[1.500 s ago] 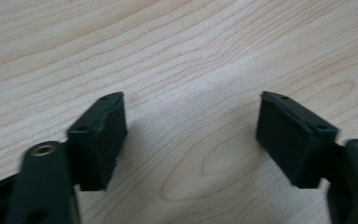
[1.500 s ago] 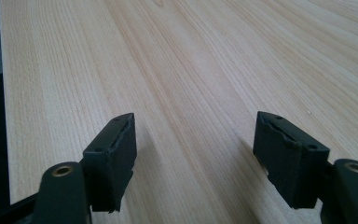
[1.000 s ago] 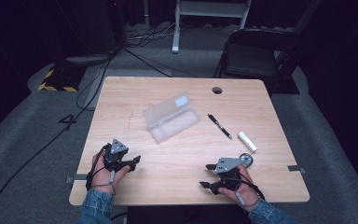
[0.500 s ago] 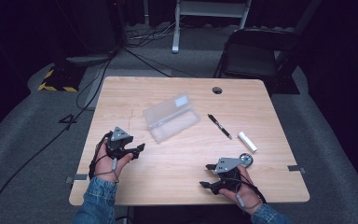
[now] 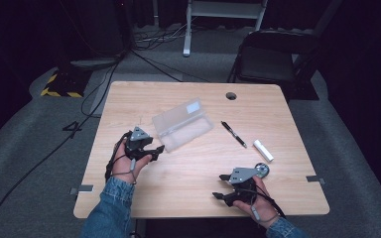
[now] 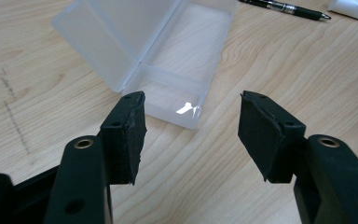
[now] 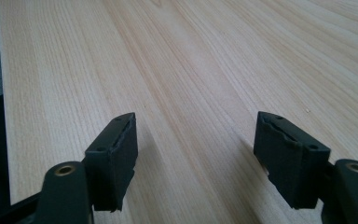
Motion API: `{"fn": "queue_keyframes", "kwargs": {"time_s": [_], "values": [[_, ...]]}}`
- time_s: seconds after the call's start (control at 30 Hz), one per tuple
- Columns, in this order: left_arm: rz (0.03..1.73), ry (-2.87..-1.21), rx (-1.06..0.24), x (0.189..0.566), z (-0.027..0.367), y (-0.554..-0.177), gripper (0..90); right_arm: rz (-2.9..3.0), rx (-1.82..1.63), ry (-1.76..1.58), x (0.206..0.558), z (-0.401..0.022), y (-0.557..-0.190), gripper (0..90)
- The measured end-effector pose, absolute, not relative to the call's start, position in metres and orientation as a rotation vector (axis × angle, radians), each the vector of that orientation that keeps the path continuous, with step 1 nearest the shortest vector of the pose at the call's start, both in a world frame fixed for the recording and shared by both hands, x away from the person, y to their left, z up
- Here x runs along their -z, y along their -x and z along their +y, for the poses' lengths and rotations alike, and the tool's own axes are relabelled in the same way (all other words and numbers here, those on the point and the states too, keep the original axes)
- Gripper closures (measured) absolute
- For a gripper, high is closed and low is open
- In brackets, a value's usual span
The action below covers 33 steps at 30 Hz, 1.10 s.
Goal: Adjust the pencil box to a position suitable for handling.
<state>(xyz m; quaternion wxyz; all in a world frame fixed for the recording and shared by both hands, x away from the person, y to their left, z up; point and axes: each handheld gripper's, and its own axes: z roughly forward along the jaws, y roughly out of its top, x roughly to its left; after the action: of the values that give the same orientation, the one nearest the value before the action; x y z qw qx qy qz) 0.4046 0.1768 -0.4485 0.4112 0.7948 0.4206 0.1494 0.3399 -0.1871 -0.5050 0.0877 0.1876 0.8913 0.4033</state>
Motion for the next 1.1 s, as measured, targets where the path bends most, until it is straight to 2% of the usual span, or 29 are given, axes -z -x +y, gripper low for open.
{"fn": "queue_keyframes", "kwargs": {"time_s": [0.53,0.9,1.1], "values": [[0.966,-2.063,-0.306,0.475,0.148,-0.443,50.9,2.642,-1.195,-0.578,0.505,-0.188,-0.339,31.2],[0.941,-2.147,-0.300,0.494,0.138,-0.452,54.5,2.644,-1.194,-0.581,0.505,-0.188,-0.339,31.1],[0.901,-2.182,-0.306,0.498,0.134,-0.453,59.9,2.644,-1.194,-0.582,0.505,-0.188,-0.339,31.1]]}}
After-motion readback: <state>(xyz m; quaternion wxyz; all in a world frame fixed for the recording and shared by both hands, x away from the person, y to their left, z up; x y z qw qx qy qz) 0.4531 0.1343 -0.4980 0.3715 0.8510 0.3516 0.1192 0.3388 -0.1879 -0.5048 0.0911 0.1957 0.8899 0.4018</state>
